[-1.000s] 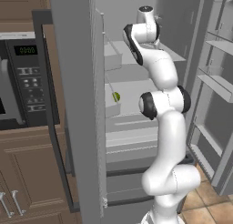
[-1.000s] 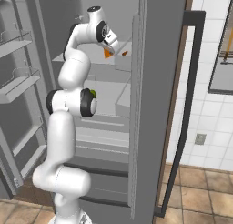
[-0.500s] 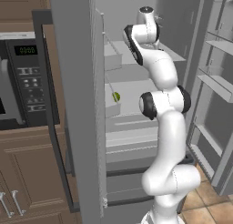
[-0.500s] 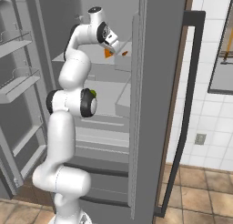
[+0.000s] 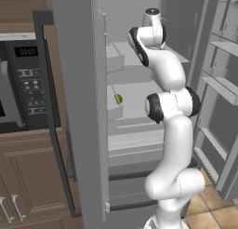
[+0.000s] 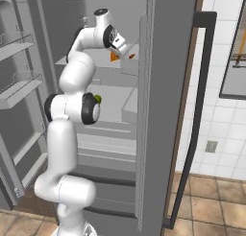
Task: Take the cheese, chicken drumstick, and lime from the fridge and place them on the plate on the dining counter to create an appetizer plate.
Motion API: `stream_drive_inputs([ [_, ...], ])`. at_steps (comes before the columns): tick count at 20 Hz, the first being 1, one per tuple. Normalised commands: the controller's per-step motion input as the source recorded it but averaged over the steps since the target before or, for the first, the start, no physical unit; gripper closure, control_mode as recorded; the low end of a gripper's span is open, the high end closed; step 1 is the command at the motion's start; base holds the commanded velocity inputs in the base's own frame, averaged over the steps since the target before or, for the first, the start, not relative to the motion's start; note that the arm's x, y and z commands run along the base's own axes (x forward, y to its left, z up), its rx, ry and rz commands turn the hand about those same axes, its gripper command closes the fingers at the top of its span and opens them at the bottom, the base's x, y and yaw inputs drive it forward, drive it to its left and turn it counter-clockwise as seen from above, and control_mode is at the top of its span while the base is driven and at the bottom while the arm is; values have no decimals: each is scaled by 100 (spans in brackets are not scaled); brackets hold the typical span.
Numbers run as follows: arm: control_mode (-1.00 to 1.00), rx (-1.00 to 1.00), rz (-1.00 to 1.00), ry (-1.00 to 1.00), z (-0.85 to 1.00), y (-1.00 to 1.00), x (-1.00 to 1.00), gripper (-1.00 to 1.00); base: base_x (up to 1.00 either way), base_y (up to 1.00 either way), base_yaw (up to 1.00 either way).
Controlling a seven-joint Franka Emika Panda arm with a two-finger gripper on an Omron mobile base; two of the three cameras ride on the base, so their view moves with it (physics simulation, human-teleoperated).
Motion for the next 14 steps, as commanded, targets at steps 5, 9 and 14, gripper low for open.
stream_drive_inputs([
  [5, -100, -2, 4, -25, -74, 0, -35, 100, 0, 0, 0],
  [9, -100, 0, 2, -20, -16, 0, -56, 100, 0, 0, 0],
  [14, -100, 0, 3, -1, 31, 6, -63, 100, 0, 0, 0],
])
